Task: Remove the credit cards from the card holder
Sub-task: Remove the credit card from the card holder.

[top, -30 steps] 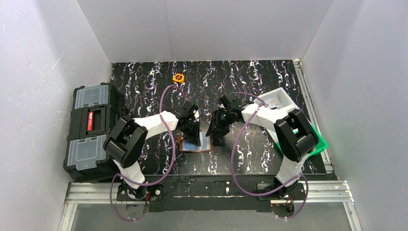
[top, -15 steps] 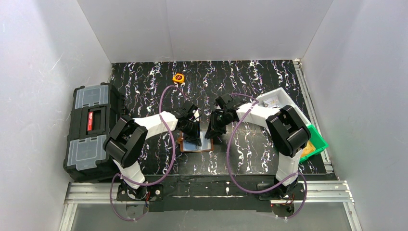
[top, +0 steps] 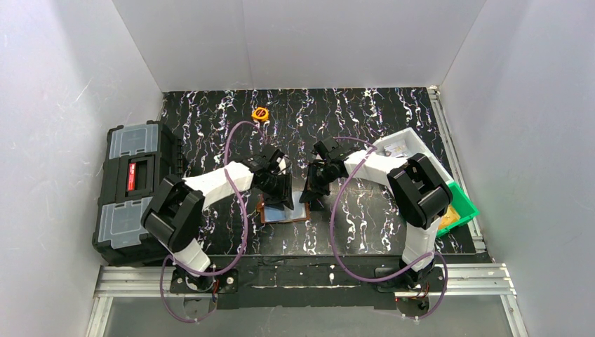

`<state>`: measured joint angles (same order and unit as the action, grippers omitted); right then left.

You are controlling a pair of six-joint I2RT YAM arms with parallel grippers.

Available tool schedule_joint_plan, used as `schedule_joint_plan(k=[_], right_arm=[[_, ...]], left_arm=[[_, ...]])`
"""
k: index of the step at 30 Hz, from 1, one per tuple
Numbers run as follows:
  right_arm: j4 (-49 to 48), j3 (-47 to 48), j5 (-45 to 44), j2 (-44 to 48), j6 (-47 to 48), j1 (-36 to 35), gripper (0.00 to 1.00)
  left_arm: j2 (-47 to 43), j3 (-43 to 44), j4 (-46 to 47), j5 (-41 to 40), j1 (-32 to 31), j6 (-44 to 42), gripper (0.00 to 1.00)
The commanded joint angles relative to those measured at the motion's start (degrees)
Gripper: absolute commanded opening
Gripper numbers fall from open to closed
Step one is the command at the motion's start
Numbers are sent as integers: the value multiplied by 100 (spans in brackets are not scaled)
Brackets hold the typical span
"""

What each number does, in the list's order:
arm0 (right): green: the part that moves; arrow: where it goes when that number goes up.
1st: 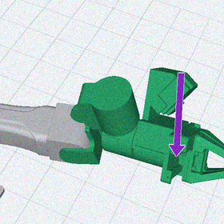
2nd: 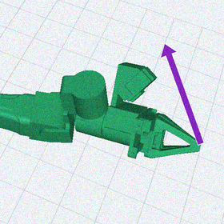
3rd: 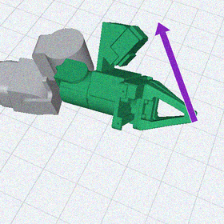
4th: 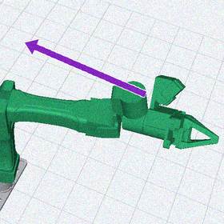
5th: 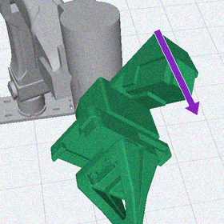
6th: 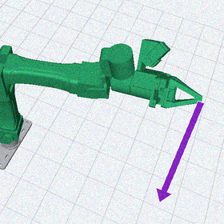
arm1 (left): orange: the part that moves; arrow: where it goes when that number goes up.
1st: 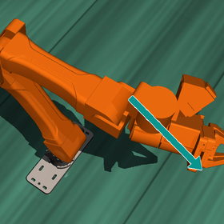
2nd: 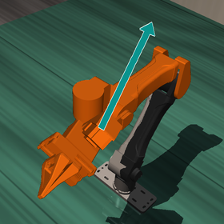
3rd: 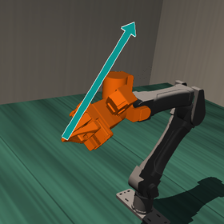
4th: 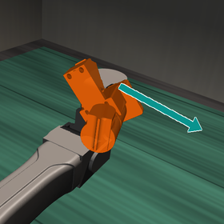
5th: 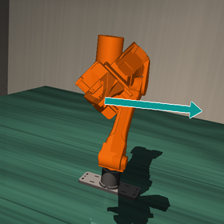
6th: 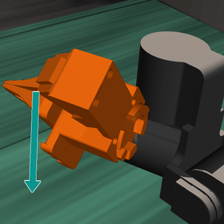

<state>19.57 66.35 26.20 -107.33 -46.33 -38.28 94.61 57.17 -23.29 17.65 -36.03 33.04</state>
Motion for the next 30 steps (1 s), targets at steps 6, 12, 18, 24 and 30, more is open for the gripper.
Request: schedule_joint_plan(k=[6,12,18,24,30], right_arm=[[226,353,-8,293,178,-30,1],[327,566,135,349,190,-30,1],[476,924,223,223,191,-125,1],[508,1051,248,131,167,-197,1],[693,702,-301,248,332,-188,27]], left_arm=[[-676,135,-1157,-1136,254,-106,29],[-653,-39,-1247,-1449,420,-30,16],[-262,-5,-1199,-1581,473,-34,1],[18,-55,-1006,-1442,474,10,0],[74,-116,-948,-1409,474,9,0]])
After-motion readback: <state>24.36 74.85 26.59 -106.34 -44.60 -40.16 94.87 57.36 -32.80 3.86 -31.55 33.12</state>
